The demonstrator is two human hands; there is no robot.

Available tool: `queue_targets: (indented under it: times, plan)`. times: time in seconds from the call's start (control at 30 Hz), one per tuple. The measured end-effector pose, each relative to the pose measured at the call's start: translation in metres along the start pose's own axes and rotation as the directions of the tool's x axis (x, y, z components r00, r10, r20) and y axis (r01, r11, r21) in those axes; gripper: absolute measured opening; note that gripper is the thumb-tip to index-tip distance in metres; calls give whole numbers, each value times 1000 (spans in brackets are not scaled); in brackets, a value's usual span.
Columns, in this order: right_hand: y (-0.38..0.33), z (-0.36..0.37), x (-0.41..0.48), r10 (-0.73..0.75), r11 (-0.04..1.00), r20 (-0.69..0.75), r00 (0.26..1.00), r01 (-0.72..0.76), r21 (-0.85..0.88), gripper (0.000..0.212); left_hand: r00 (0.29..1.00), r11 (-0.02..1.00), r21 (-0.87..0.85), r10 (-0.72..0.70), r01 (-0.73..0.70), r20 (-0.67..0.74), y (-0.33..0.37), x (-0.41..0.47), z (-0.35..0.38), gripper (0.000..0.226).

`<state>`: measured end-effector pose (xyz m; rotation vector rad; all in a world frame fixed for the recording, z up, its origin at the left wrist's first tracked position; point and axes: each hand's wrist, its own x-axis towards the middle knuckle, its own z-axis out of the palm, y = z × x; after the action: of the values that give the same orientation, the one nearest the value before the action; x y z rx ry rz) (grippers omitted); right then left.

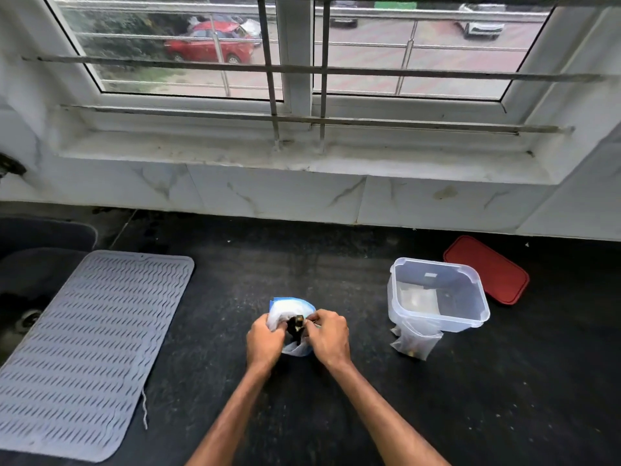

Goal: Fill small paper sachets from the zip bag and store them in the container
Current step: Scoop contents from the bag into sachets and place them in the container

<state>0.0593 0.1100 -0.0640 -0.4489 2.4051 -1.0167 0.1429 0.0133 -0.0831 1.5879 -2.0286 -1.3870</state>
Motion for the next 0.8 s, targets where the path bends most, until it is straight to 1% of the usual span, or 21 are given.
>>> queue_targets:
  times: [0.07, 0.13, 0.23, 0.33, 0.4, 0.47, 0.5, 0.53, 0.57, 0.63, 0.67, 0.7, 0.73, 0.8]
  plan:
    - [15, 11, 11, 74, 987, 15, 997, -76, 138, 17, 1000, 1000, -7, 5, -5, 15, 0, 3, -1, 7]
    - [17, 12, 12, 128, 964, 15, 992, -128, 233, 7, 999, 1000, -12, 19, -18, 26, 2, 3, -2, 8]
    - [3, -1, -2, 172, 922, 18, 985, -167, 349, 16, 1000, 1000, -13, 18, -18, 16, 5, 1, -4, 14]
    - [1, -10, -10, 210, 868, 70, 975, -219, 446, 12, 1000, 1000, -14, 27, -27, 1, 3, 1, -7, 23]
    - [0, -18, -14, 226, 824, 130, 965, -261, 504, 8, 998, 997, -45, 64, -63, 23, 2, 0, -9, 32]
    - [2, -30, -20, 216, 782, 200, 956, -292, 550, 7, 991, 989, -85, 128, -124, 39, 1, -3, -11, 47]
    - [2, -36, -24, 204, 769, 228, 952, -300, 565, 7, 987, 982, -99, 162, -160, 16, 1, -7, -14, 54]
    - [5, -46, -29, 194, 758, 246, 950, -305, 576, 7, 977, 970, -117, 211, -215, -43, 3, -14, -16, 59]
    - [7, -56, -33, 184, 746, 261, 948, -307, 591, 7, 951, 946, -142, 272, -293, -148, 6, -21, -19, 58]
    - [14, -80, -43, 174, 703, 264, 949, -307, 641, 7, 842, 856, -194, 386, -479, -376, 21, -42, -19, 49]
    - [18, -92, -48, 171, 680, 255, 952, -301, 668, 6, 800, 818, -204, 421, -539, -428, 33, -53, -16, 47]
    - [25, -107, -53, 176, 662, 232, 957, -289, 691, 7, 785, 795, -206, 453, -570, -423, 46, -65, -5, 45]
    - [31, -120, -57, 181, 650, 205, 962, -273, 709, 9, 784, 783, -206, 485, -586, -388, 59, -74, 8, 42]
    - [44, -150, -64, 206, 640, 129, 970, -233, 732, 13, 803, 773, -228, 538, -592, -257, 80, -93, 41, 35]
